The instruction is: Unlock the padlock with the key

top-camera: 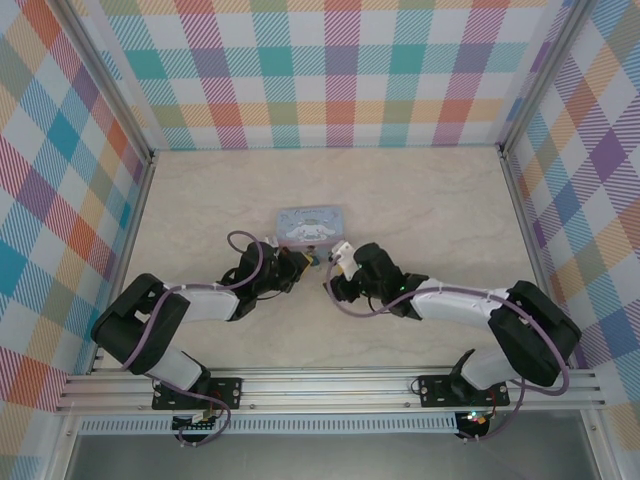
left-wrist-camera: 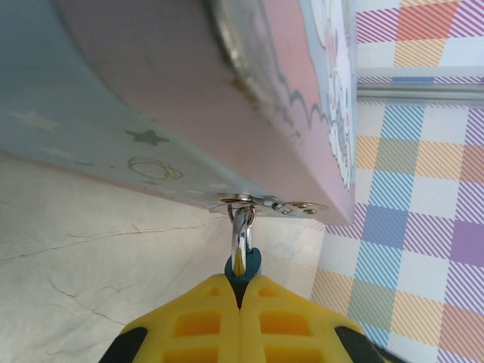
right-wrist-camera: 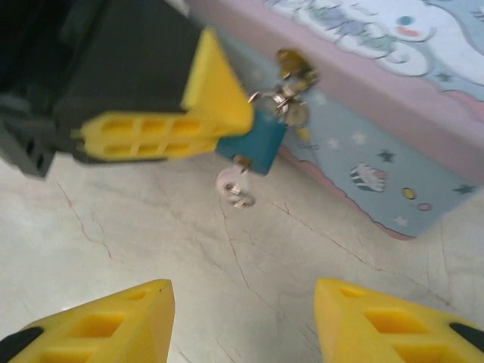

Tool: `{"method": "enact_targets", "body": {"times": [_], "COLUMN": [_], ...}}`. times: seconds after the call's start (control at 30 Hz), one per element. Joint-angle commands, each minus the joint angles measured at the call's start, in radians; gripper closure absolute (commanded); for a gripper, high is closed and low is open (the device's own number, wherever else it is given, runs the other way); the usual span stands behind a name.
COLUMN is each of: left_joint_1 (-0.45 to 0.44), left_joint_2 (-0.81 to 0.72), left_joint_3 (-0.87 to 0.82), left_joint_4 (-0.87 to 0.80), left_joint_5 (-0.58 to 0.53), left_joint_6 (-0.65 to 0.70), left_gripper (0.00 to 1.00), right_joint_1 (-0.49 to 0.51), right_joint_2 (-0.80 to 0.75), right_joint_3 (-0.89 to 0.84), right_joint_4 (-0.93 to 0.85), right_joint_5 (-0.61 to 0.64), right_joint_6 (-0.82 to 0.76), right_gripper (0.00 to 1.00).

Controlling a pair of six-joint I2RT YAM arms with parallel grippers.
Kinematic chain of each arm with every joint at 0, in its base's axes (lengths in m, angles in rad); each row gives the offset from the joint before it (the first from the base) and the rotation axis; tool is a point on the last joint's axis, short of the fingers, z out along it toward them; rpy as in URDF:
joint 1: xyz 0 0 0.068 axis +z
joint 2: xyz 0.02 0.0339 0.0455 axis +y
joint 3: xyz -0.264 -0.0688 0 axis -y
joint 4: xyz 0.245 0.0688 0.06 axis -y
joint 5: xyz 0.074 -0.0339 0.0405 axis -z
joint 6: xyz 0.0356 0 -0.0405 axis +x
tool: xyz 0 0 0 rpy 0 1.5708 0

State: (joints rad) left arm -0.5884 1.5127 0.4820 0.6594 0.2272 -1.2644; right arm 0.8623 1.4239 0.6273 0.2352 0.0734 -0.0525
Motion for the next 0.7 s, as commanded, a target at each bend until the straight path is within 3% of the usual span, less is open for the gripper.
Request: {"method": "enact_targets", "body": {"times": [0.0, 0.27, 0.47, 0.67], "left_joint_1": [0.004, 0.017, 0.022, 0.024], "left_joint_2": [-0.038, -0.037, -0.037, -0.043], "left_joint_3": [0.038, 0.055, 0.056, 0.052], "left_joint_4": [-0.022, -0.044, -0.046, -0.046], "left_joint_5": [0.03, 0.056, 0.062, 0.063], "left_joint_6": [-0.006, -0.01, -0.007, -0.006], "left_gripper": [1.0, 1.0, 1.0, 1.0], "right_joint_1": [0.066, 0.158, 0.158, 0.157], "right_joint_2": [0.012, 0.124, 0.188, 0.226], "right_joint_3": [-0.027, -0.019, 0.021, 0.055], "right_joint_4": [0.105, 0.284, 0.327, 0.326], "right_joint_5": [0.242, 0.462, 0.466, 0.441], "right_joint_6": [-0.252, -0.551, -0.633, -0.629], "right_gripper": [0.48, 0.47, 0.46, 0.54]}}
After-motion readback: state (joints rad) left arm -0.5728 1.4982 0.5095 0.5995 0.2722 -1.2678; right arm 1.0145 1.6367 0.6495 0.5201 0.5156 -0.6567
